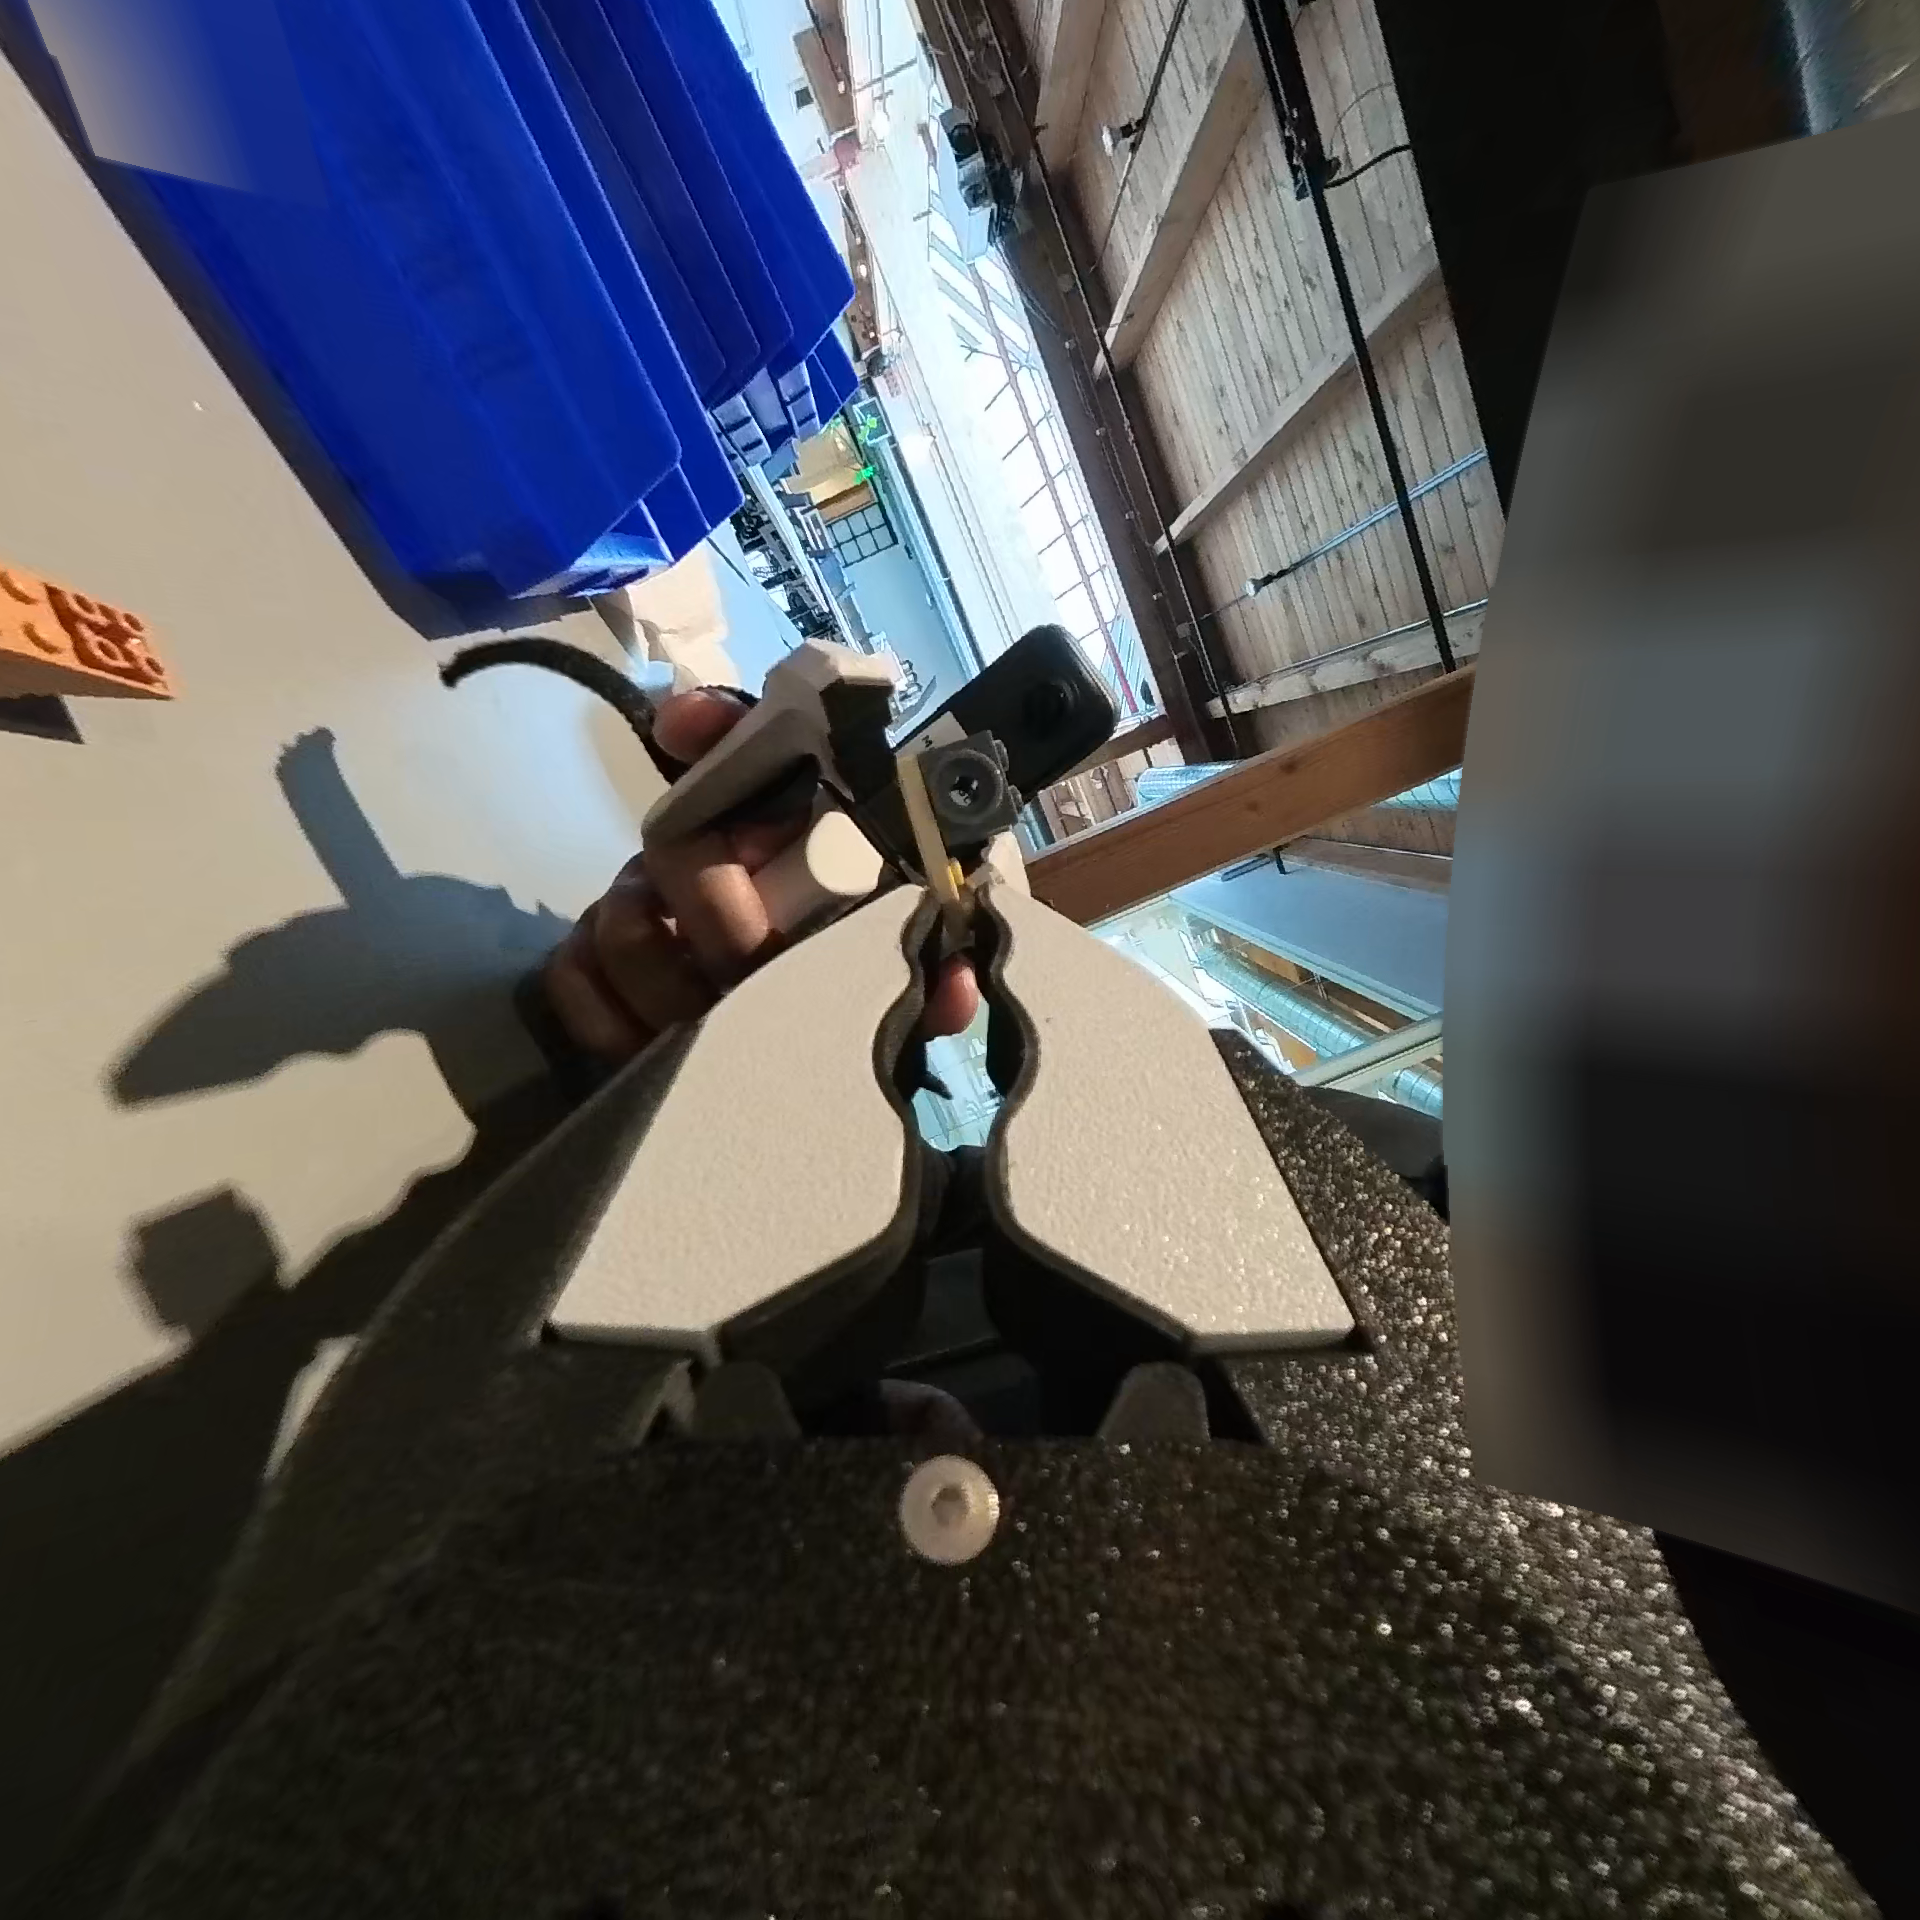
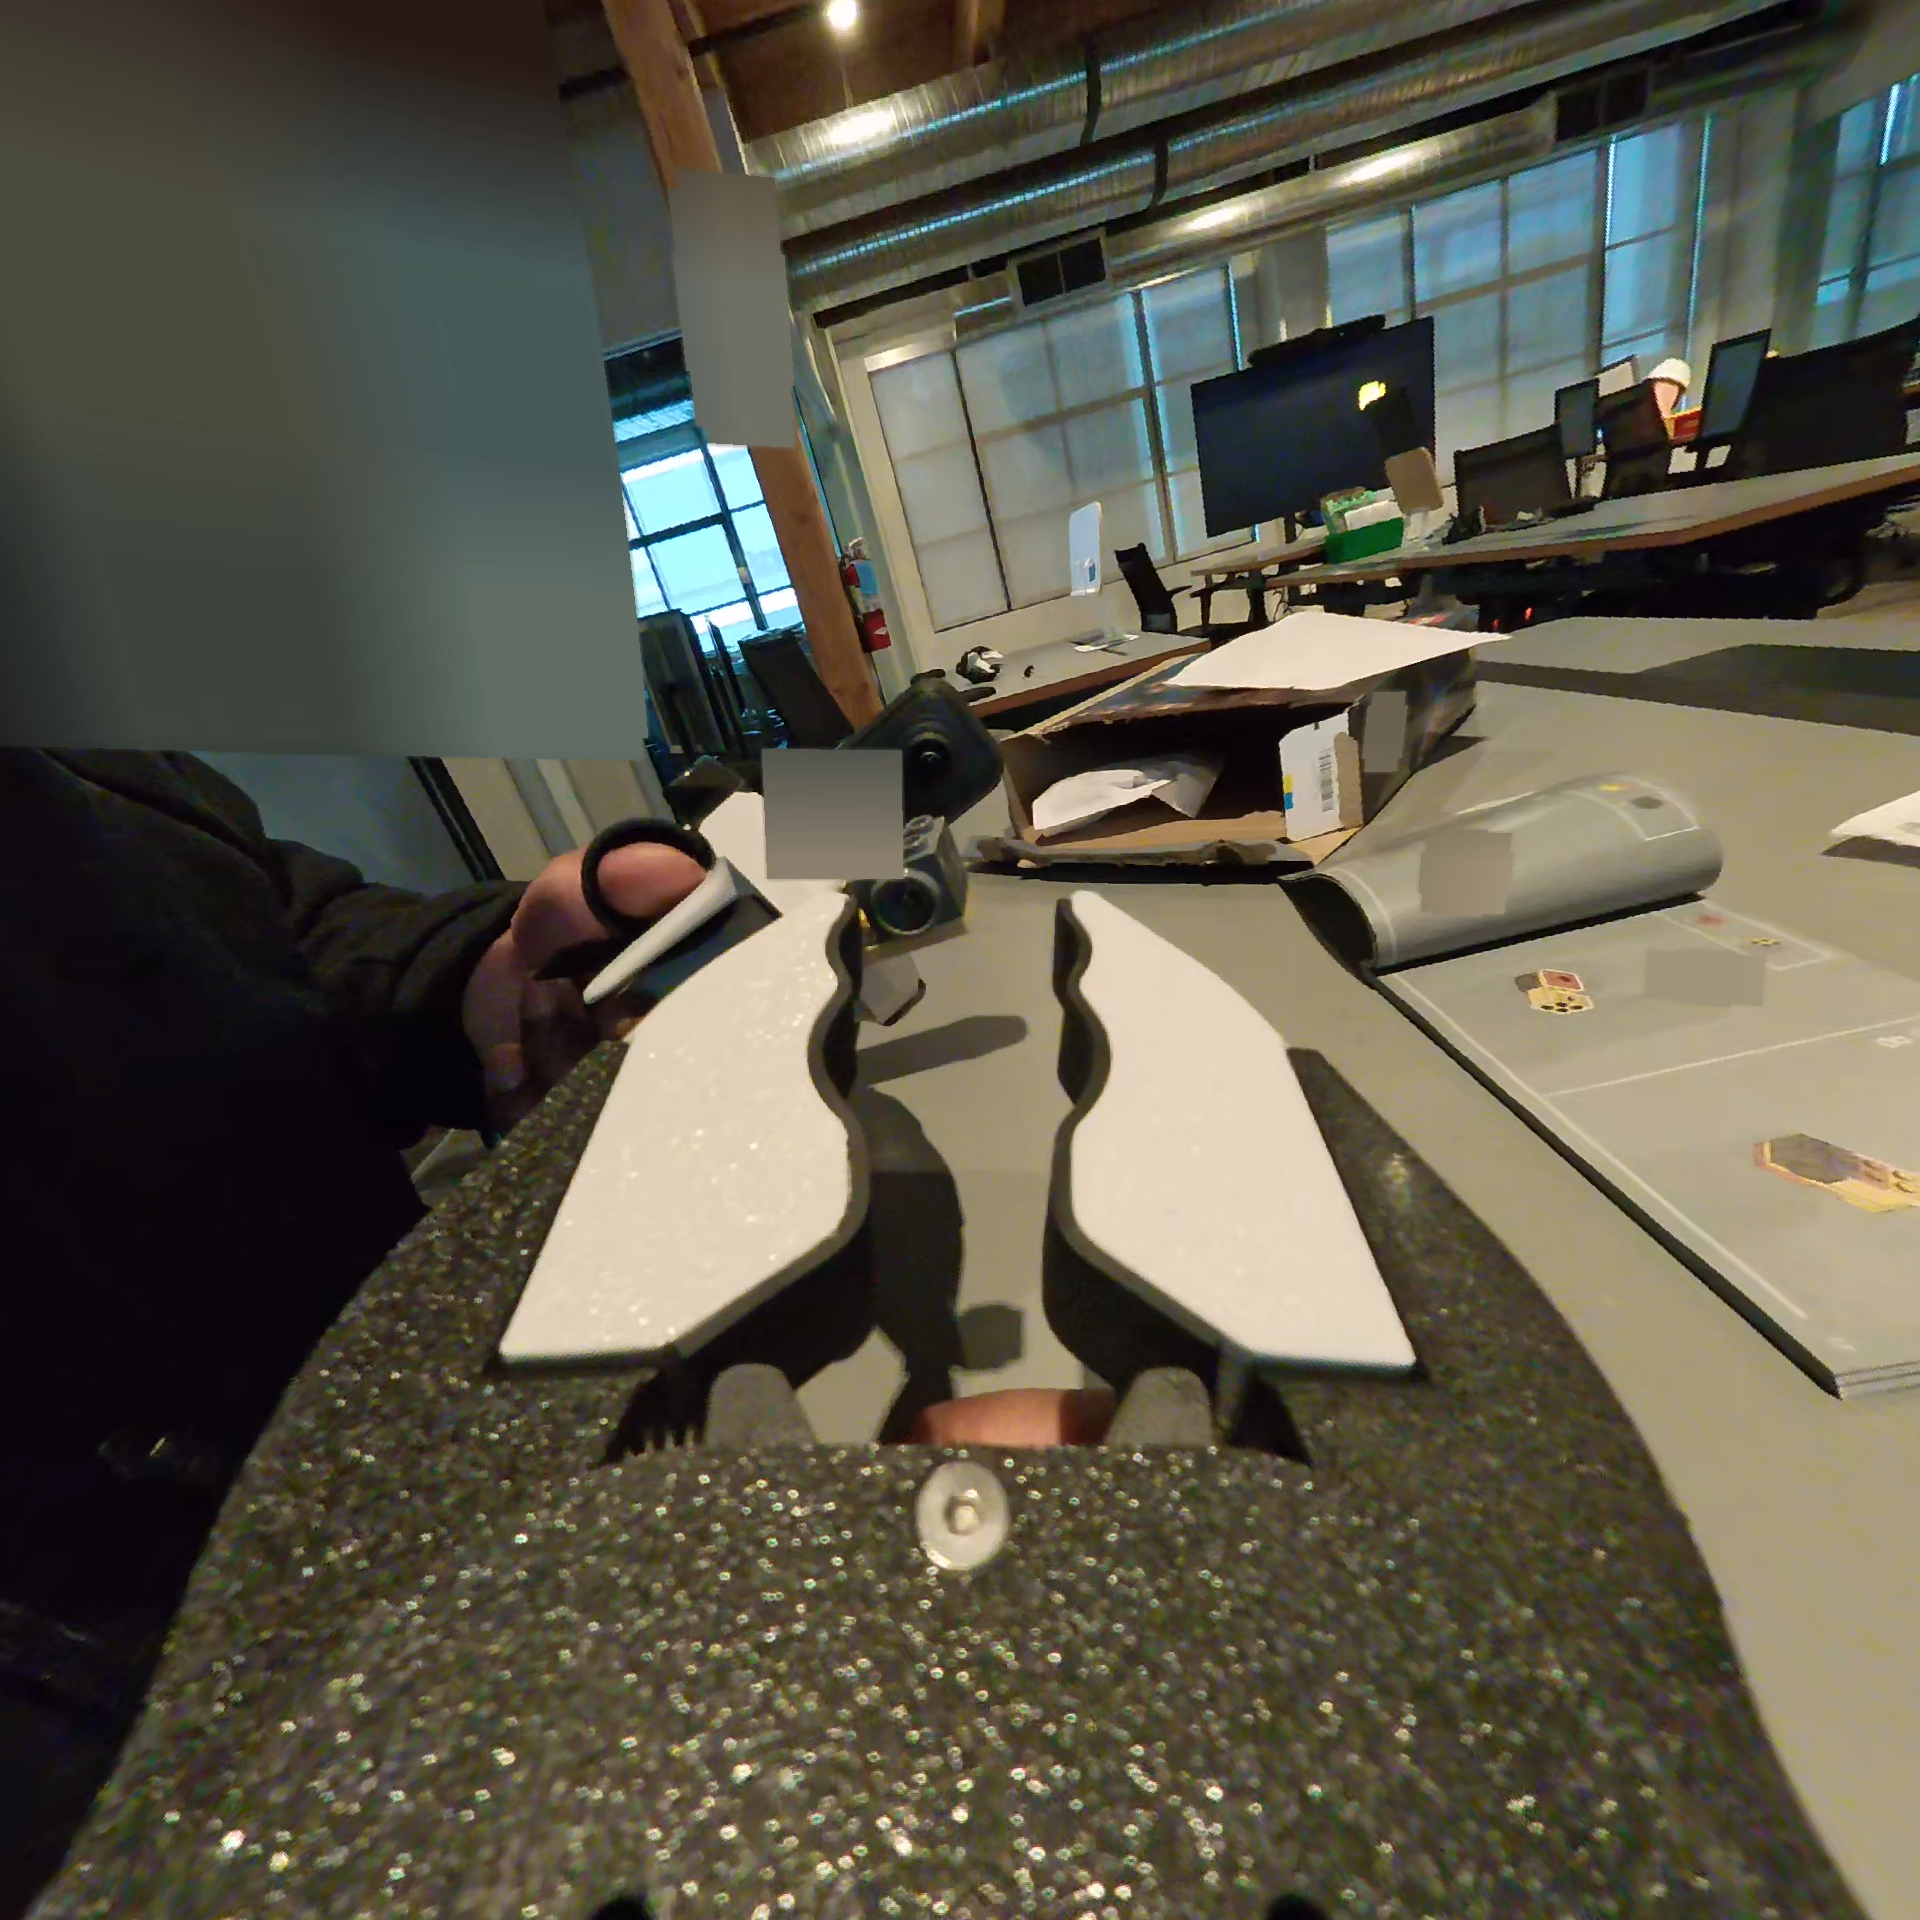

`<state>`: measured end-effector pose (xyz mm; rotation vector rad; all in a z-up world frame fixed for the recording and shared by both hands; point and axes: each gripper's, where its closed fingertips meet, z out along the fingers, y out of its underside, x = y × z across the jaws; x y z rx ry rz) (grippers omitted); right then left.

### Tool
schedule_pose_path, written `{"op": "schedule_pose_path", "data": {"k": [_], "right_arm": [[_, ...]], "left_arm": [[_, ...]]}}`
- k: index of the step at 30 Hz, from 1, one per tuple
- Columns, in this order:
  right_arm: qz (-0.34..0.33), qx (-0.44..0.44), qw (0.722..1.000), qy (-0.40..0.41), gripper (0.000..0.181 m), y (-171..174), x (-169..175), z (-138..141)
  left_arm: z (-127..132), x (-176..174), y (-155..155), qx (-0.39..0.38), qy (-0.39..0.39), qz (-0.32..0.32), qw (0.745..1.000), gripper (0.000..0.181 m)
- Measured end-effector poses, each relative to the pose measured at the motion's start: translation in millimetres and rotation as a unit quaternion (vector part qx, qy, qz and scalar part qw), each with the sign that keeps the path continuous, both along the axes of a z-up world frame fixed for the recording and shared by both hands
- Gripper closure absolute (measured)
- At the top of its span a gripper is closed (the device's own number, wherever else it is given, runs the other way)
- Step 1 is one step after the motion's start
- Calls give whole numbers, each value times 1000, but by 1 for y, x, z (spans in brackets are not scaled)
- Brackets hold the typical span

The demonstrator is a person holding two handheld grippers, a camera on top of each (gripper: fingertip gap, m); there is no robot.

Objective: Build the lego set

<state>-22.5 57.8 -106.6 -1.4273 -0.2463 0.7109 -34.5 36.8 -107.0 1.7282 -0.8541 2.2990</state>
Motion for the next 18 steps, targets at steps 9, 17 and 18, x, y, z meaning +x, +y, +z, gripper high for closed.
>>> {"op": "schedule_pose_path", "data": {"k": [9, 17, 18], "right_arm": [[44, 12, 998, 37, 150, -7, -6, 6], [61, 21, 995, 74, 149, -11, -4, 11], [52, 22, 996, 65, 150, -10, -3, 11]], "left_arm": [[6, -3, -6, 4, -49, -23, 999, 175], [12, -5, -7, -34, -84, -25, 996, 176], [9, -4, -5, -18, -78, -15, 997, 176]]}}
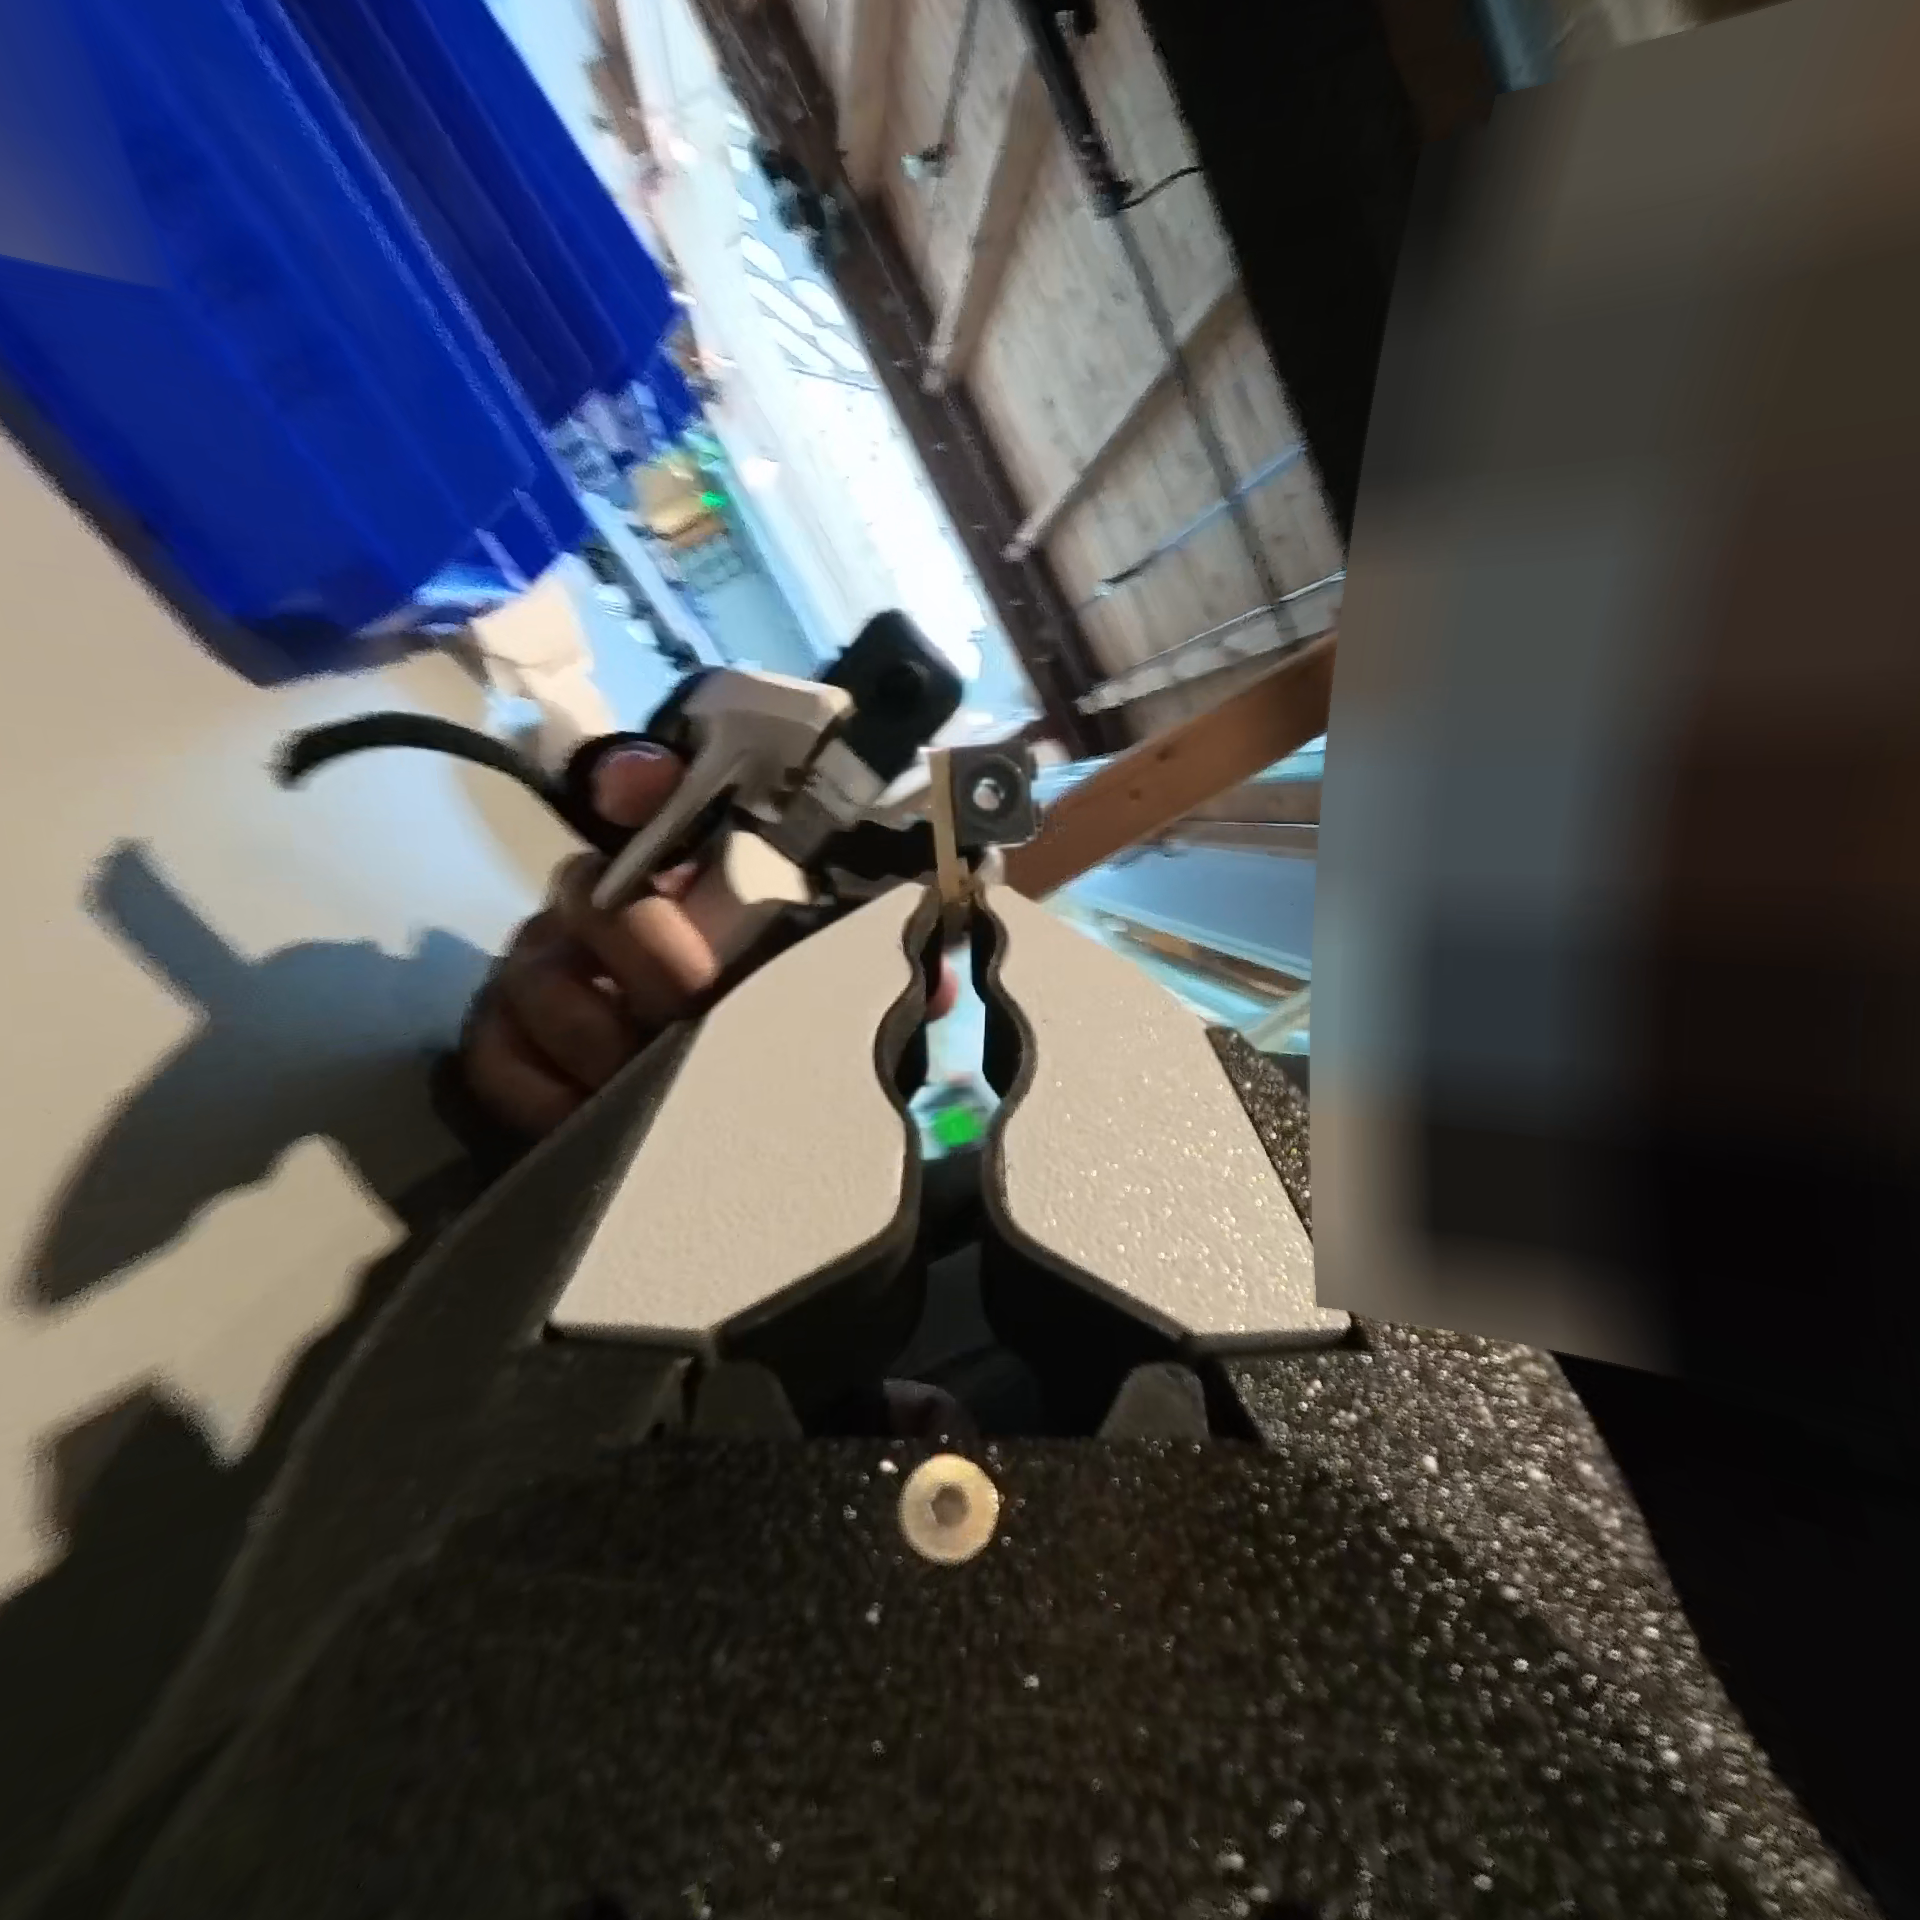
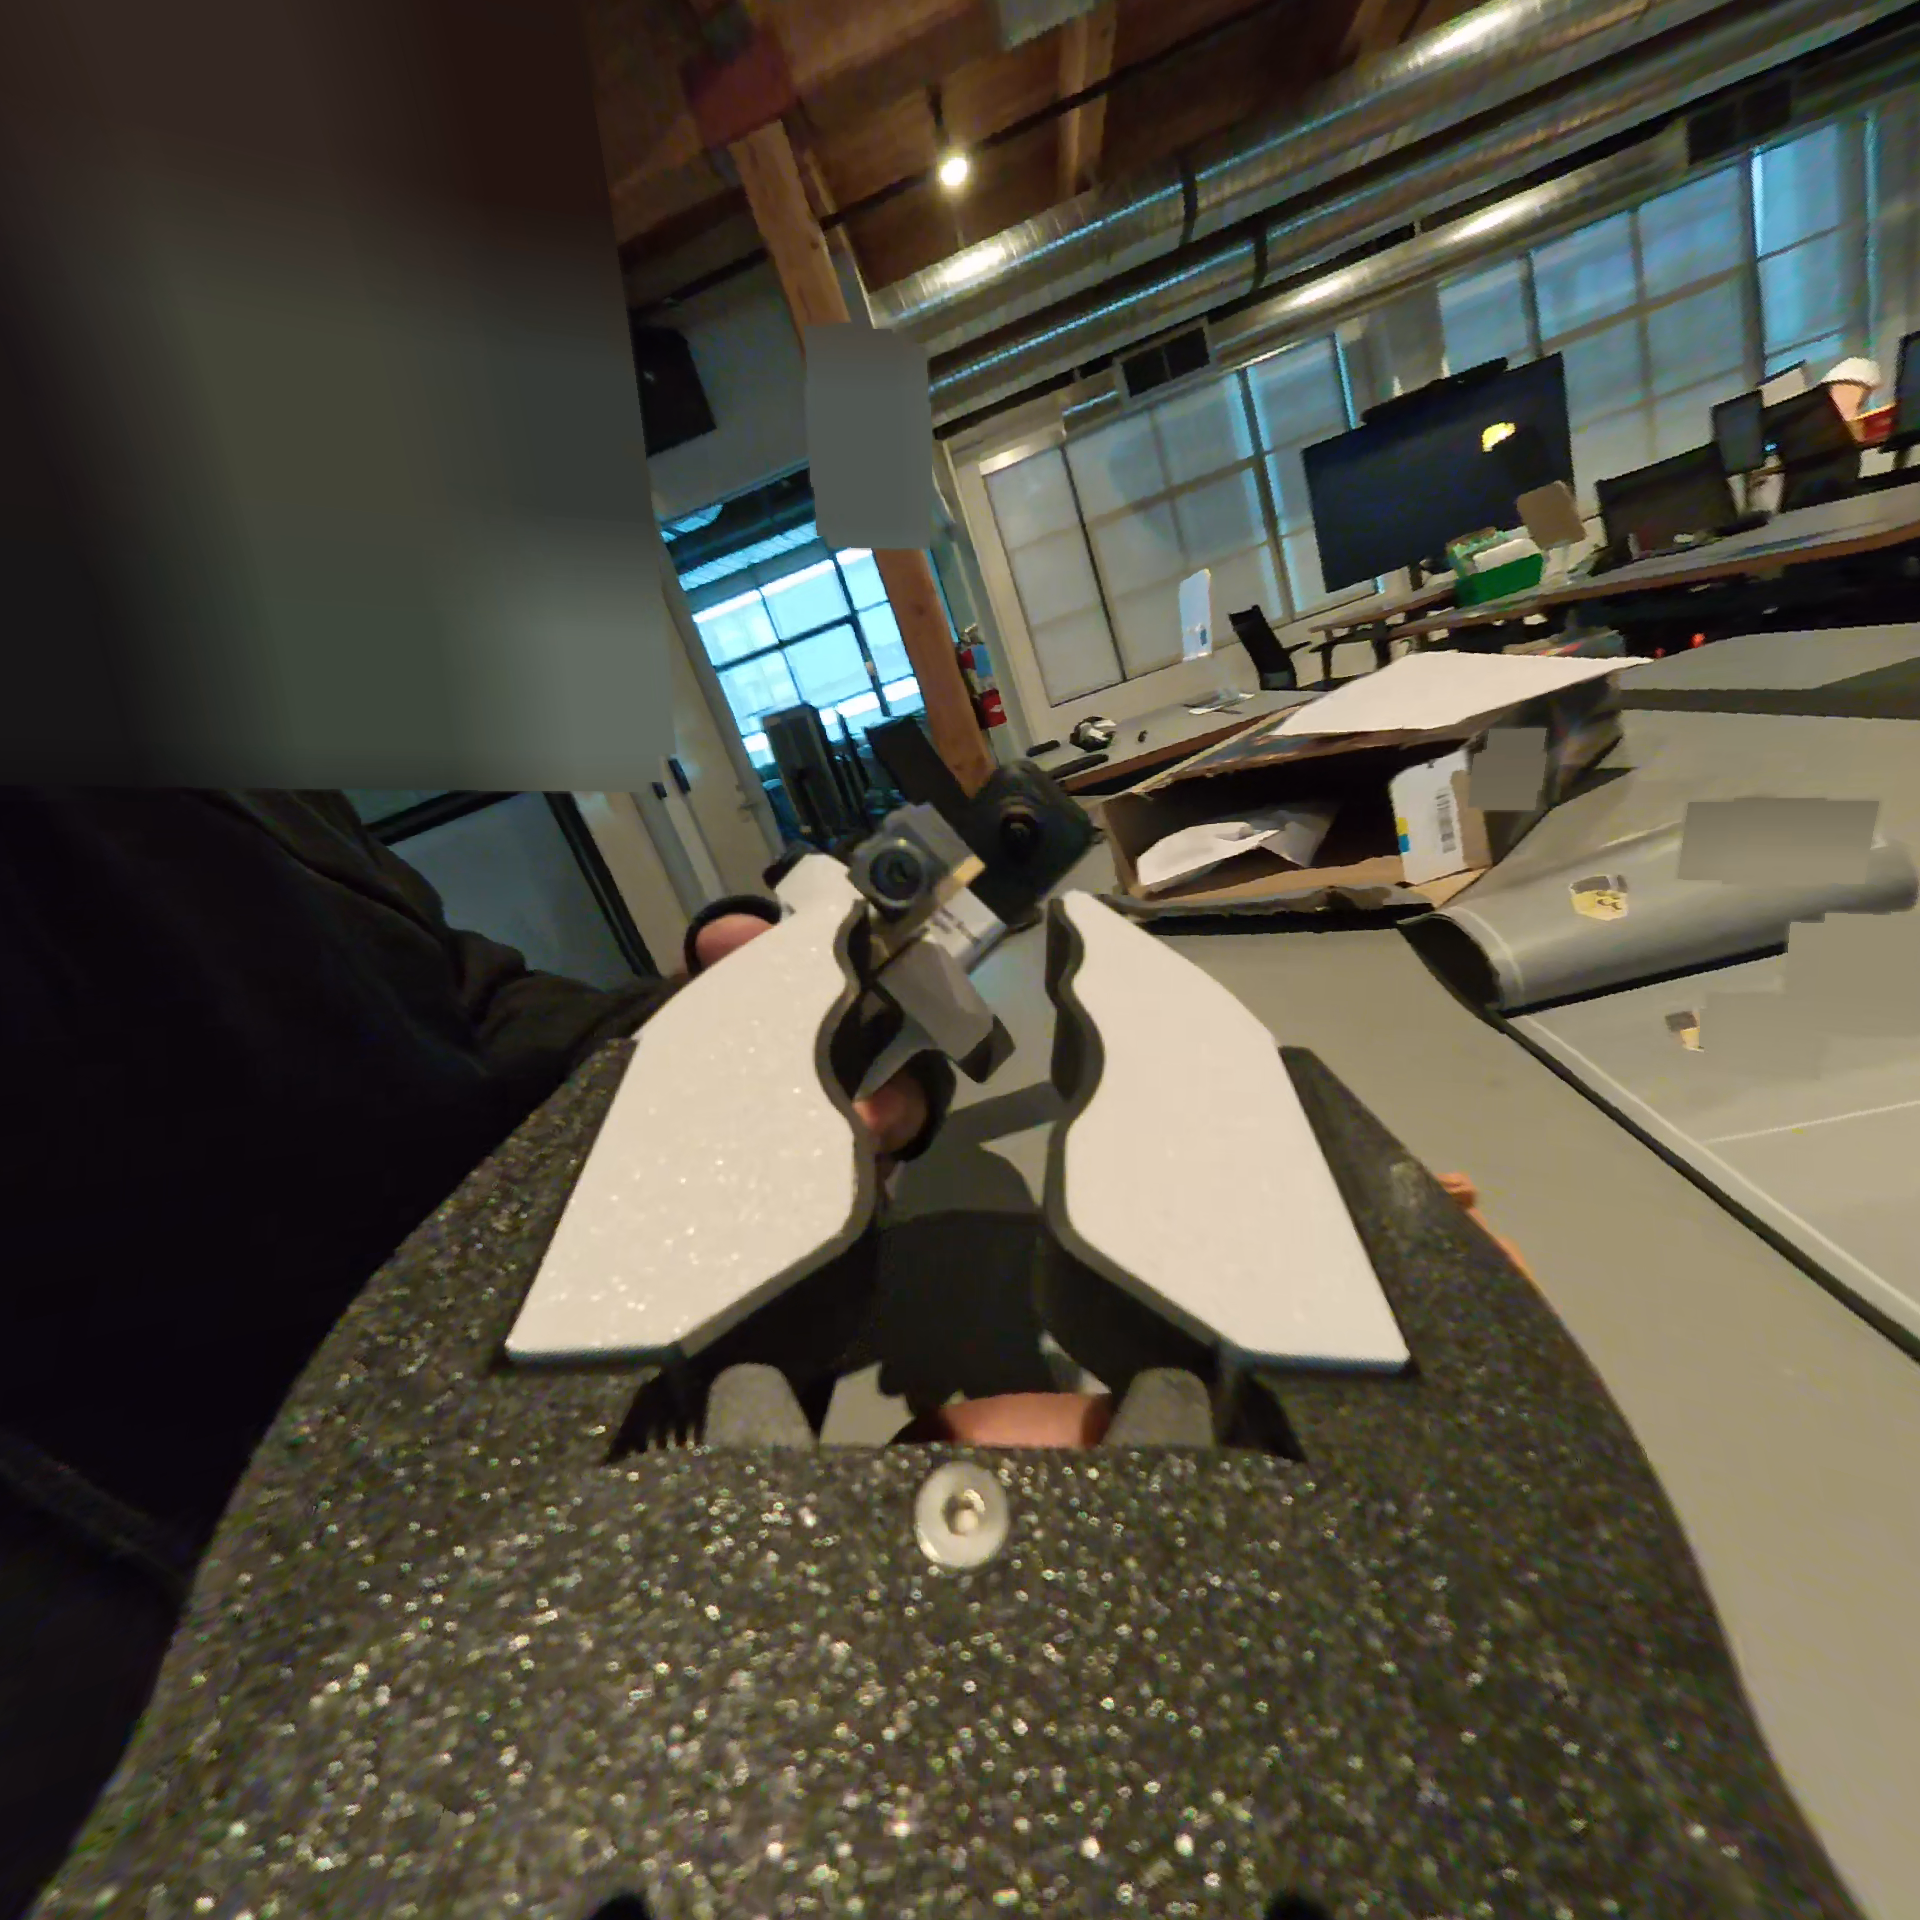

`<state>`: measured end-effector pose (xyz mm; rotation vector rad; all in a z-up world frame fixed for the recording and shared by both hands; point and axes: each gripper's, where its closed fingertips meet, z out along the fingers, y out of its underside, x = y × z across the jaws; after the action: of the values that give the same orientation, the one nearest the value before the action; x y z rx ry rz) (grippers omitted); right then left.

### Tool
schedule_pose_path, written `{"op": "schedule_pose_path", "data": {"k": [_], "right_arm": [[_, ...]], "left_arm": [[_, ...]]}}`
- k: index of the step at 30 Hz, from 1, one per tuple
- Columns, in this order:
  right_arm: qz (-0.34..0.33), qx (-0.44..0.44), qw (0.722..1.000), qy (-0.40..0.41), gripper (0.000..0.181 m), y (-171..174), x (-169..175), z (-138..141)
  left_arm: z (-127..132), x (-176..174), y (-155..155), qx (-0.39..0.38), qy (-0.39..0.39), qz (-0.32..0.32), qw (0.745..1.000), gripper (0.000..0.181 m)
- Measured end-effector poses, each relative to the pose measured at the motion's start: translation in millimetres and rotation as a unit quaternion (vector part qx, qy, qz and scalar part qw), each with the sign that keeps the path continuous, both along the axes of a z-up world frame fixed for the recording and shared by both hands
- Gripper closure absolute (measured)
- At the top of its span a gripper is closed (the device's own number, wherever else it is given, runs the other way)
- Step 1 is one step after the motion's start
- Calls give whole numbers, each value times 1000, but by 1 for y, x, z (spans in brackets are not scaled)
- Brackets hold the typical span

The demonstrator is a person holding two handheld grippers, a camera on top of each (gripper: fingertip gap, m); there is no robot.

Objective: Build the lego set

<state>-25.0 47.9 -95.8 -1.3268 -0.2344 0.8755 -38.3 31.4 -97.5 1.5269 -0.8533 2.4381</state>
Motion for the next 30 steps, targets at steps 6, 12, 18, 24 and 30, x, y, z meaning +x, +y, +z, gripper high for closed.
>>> {"op": "schedule_pose_path", "data": {"k": [6, 12, 18, 24, 30], "right_arm": [[-63, 6, 992, -105, 149, 5, 0, -9], [-129, 46, 967, -216, 151, 5, 0, -7], [-117, 69, 952, -276, 159, -1, -7, -5], [-100, 62, 945, -304, 164, -3, -11, -10], [-92, 54, 946, -306, 164, -5, -10, -12]], "left_arm": [[-20, 7, 10, 92, 68, 60, 992, 177], [-19, 4, 5, 106, 74, 57, 990, 177], [-21, 2, 1, 96, 83, 41, 991, 177], [-25, 1, -5, 112, 101, 25, 988, 177], [-26, 1, -6, 104, 112, 16, 988, 177]]}}
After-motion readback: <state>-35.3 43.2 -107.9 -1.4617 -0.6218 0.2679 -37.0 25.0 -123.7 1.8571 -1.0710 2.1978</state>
